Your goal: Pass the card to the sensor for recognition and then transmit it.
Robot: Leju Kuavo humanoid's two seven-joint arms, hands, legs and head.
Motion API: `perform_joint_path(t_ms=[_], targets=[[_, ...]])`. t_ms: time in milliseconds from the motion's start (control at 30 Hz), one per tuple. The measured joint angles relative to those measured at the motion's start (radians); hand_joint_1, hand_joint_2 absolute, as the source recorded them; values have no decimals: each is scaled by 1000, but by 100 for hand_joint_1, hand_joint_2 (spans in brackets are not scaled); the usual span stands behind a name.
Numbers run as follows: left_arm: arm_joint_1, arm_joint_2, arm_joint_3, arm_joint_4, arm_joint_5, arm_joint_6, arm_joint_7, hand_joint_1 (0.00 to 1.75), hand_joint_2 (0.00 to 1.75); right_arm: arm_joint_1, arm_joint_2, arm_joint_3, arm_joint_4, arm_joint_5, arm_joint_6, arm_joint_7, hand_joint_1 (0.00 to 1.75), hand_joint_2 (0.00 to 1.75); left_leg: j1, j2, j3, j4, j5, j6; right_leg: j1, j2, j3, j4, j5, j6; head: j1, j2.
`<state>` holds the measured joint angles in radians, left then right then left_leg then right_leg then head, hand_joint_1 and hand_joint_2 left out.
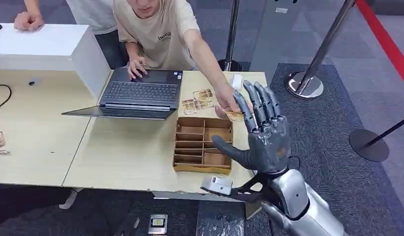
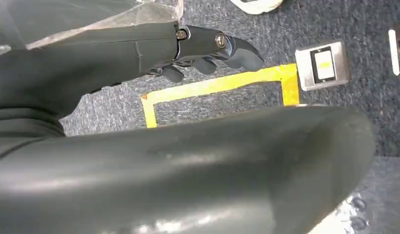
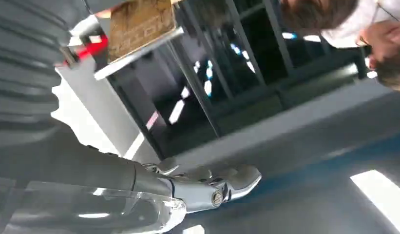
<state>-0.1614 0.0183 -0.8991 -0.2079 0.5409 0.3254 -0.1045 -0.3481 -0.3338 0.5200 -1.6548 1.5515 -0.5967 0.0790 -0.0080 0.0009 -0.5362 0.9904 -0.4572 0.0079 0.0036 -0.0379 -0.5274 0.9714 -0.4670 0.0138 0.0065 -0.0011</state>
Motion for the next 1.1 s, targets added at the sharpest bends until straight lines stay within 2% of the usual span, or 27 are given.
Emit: perform_joint_path(t_ms=[100,300,367,400,433,567,767,1100], targets=[[-2,2,-2,0,-1,-15,-3,0,0,-15,-13,23,22,16,-17,5,0,175,0,0,0,0,0,0,0,0,0,0,0,0,0,0],[-2,10,-2,0,-10,-26,0,0,0,-103,-80,145,69,22,-5,154,0,175,0,0,0,0,0,0,0,0,0,0,0,0,0,0],[-2,10,-2,0,-11,-26,2,0,0,-107,-88,182,92,22,-2,161,0,175,0,0,0,0,0,0,0,0,0,0,0,0,0,0],[-2,10,-2,0,-11,-26,2,0,0,-106,-88,194,102,22,7,145,0,175,0,0,0,0,0,0,0,0,0,0,0,0,0,0],[-2,10,-2,0,-11,-26,2,0,0,-104,-88,199,110,22,15,129,175,175,0,0,0,0,0,0,0,0,0,0,0,0,0,0],[-2,10,-2,0,-11,-26,-1,0,0,-97,-82,216,141,13,66,71,175,175,0,0,0,0,0,0,0,0,0,0,0,0,0,0],[-2,16,-2,0,-13,-37,-9,0,0,-81,-63,233,153,-15,125,28,175,175,0,0,0,0,0,0,0,0,0,0,0,0,0,0],[-2,21,-11,0,-32,-42,4,0,0,-73,-47,234,160,-68,128,13,175,175,0,0,0,0,0,0,0,0,0,0,0,0,0,0]])
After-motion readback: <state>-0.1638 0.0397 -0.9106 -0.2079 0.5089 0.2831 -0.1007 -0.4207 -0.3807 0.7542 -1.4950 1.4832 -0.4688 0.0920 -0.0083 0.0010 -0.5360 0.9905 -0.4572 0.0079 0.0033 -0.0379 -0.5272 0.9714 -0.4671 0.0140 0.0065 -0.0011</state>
